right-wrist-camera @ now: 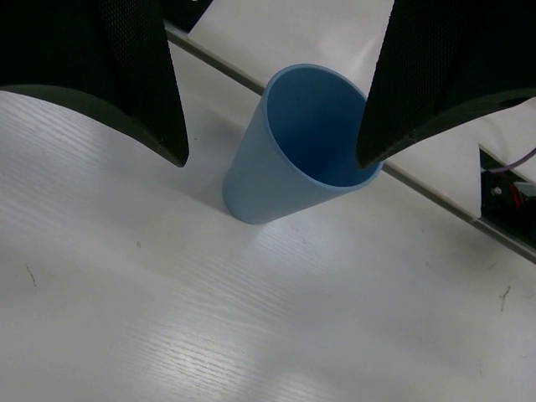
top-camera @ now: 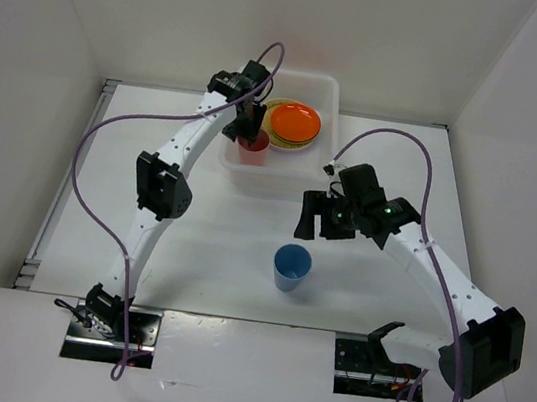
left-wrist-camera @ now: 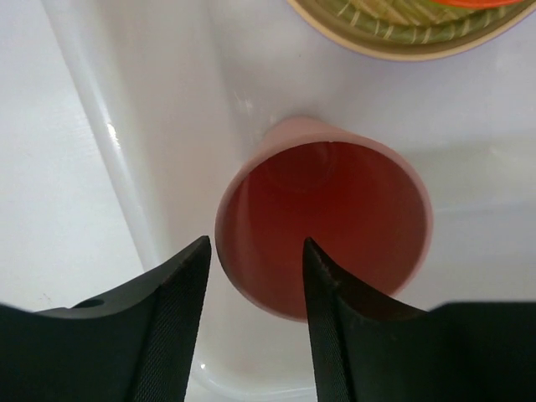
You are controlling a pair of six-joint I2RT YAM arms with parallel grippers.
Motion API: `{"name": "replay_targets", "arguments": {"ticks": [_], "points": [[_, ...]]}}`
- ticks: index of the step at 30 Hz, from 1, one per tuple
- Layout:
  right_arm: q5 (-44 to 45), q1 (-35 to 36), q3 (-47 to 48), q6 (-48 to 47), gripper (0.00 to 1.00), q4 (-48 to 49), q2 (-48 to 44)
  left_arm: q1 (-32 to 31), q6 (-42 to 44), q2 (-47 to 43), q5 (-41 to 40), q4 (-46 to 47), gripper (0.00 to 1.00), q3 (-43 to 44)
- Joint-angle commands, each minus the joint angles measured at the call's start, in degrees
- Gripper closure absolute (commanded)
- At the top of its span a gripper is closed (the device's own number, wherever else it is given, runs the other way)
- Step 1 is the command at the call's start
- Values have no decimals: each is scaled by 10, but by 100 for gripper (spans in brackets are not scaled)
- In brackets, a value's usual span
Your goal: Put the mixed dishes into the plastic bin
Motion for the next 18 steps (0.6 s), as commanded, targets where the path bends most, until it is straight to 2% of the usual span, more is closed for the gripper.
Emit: {"name": "replay_targets", "arguments": {"ticks": [1,5,13,18], "points": [[39,34,31,9,15,-21,15,-1,2,-44,-6,3,44,38],[44,47,31,14,16,-21,27,-6,-3,-73,-6,3,36,43],[68,79,42,25,21,-38,68,-18,-15,-119,-6,3,34,61],[73,89,42,30,36,-38,90,-37,-36,-138,7,-2,32,124]]}}
